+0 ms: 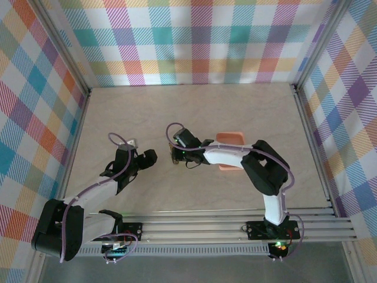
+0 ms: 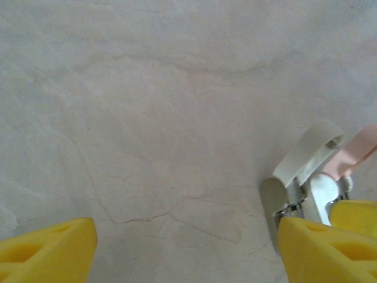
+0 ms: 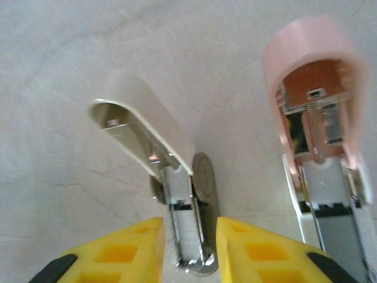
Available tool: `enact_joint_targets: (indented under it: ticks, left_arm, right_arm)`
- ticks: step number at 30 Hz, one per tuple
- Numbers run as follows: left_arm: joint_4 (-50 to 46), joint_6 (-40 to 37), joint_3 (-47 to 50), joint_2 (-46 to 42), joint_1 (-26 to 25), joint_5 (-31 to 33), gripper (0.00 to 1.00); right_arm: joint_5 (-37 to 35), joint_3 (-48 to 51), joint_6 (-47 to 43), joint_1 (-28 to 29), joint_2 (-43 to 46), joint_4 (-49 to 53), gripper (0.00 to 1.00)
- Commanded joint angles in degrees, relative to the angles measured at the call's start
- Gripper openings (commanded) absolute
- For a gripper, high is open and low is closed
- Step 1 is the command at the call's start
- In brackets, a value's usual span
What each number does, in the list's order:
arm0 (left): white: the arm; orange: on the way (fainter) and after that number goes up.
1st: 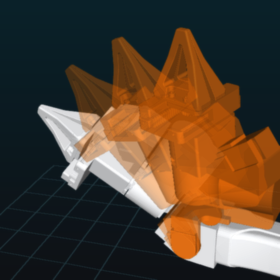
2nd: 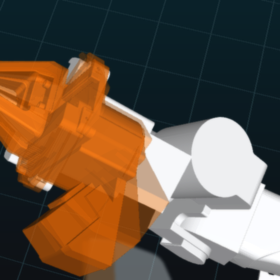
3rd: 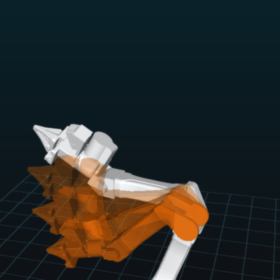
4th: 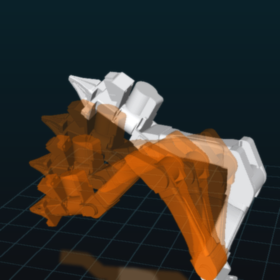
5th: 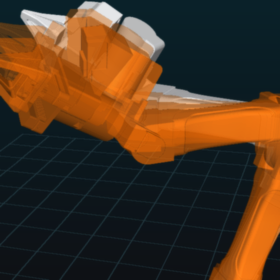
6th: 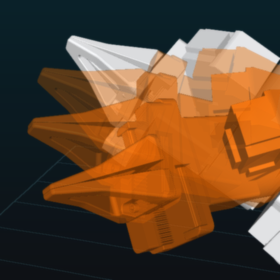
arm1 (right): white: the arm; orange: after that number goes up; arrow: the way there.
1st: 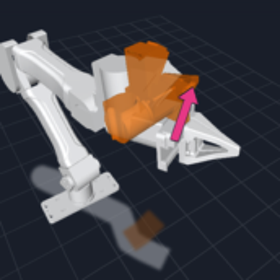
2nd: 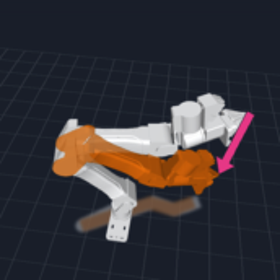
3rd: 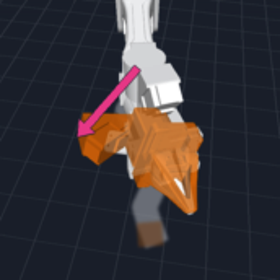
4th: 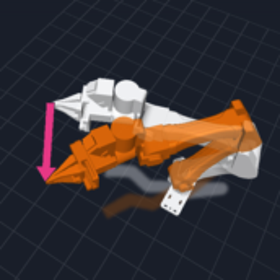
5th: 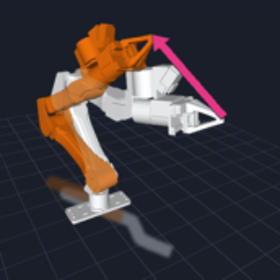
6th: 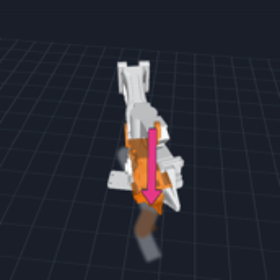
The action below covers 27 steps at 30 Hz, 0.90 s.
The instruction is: Load the staples into the stapler
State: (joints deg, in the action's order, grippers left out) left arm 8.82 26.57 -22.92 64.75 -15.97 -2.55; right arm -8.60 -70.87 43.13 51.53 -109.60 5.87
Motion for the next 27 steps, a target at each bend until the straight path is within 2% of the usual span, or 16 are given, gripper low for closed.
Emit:
enact_joint_targets:
  ticks: [1, 12, 27]
  left_arm:
    - [-1.04, 0.45, -4.1, 0.54, 0.41, -2.68, 0.8]
    - [-6.87, 1.48, -15.18, 3.79, 0.41, -8.07, 0.8]
    - [-10.24, -0.64, -28.92, 17.39, 0.41, -13.2, 0.79]
  right_arm:
    - [-3.67, 2.8, 0.33, 0.92, 5.82, -2.51, 0.32]
    - [-8.54, 16.63, 8.9, 3.05, 18.16, -9.4, 0.36]
    - [-7.62, 24.48, 21.24, 4.1, 18.83, -18.62, 0.37]
